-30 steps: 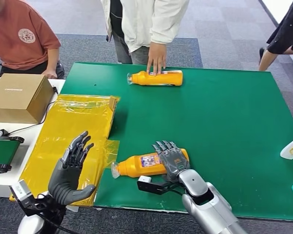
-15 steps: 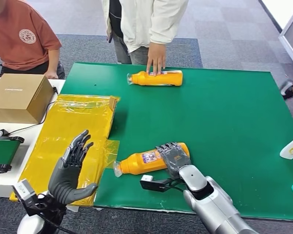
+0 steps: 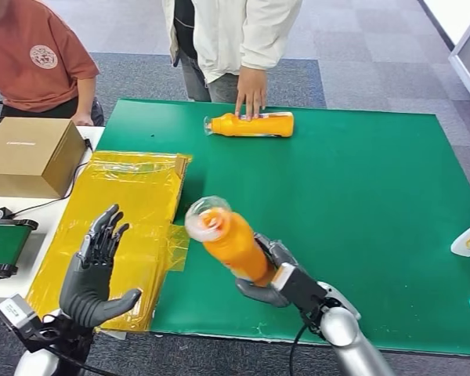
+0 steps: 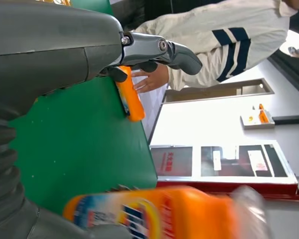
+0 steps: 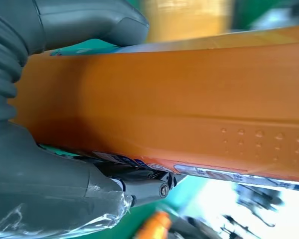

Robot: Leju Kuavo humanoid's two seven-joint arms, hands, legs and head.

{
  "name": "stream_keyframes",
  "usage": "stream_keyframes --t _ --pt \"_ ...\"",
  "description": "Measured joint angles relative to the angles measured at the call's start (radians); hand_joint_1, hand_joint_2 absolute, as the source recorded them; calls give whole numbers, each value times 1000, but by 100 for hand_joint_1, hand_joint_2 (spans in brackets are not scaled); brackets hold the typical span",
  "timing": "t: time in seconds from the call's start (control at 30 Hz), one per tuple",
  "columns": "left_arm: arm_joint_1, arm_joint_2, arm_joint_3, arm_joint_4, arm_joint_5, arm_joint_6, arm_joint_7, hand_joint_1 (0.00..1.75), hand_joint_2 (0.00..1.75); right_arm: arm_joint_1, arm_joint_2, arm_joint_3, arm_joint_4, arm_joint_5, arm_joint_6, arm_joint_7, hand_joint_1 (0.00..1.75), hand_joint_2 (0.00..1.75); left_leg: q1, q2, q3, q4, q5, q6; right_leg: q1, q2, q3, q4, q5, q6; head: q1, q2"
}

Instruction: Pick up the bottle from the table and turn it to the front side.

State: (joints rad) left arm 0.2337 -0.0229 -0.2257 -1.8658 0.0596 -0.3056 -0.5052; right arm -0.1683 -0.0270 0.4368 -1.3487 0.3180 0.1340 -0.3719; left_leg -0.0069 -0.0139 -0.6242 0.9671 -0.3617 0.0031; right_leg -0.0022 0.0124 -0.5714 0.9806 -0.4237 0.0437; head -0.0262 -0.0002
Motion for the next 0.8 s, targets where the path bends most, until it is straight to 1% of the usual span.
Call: stream_keyframes --t 0.07,0.13,0.27,0.43,0.6,0.8 --pt "-2 0 6 0 3 10 -4 0 175 25 7 -23 -59 -85 28 -14 175 175 0 0 0 0 0 0 0 0 0 0 0 0 0 0" --pt "-5 0 8 0 3 17 -5 0 175 42 14 -37 -106 -139 41 -21 175 175 0 0 0 0 0 0 0 0 0 0 0 0 0 0" --pt "-20 -2 8 0 4 15 -1 0 175 60 27 -49 -171 -149 27 -27 175 175 0 0 0 0 0 0 0 0 0 0 0 0 0 0" --pt "-65 -9 -23 2 40 -28 32 0 175 62 39 -33 -197 -45 -45 -23 175 175 0 0 0 0 0 0 0 0 0 0 1 0 0 0" --pt "-136 -4 -120 23 68 -85 97 0 175 32 45 9 -179 69 -106 -3 175 175 0 0 0 0 1 0 0 0 0 0 1 1 0 0" --pt "-226 9 -233 77 89 -107 147 0 175 -26 57 64 -110 175 -162 26 175 175 0 0 0 0 1 0 0 0 0 0 1 1 0 0"
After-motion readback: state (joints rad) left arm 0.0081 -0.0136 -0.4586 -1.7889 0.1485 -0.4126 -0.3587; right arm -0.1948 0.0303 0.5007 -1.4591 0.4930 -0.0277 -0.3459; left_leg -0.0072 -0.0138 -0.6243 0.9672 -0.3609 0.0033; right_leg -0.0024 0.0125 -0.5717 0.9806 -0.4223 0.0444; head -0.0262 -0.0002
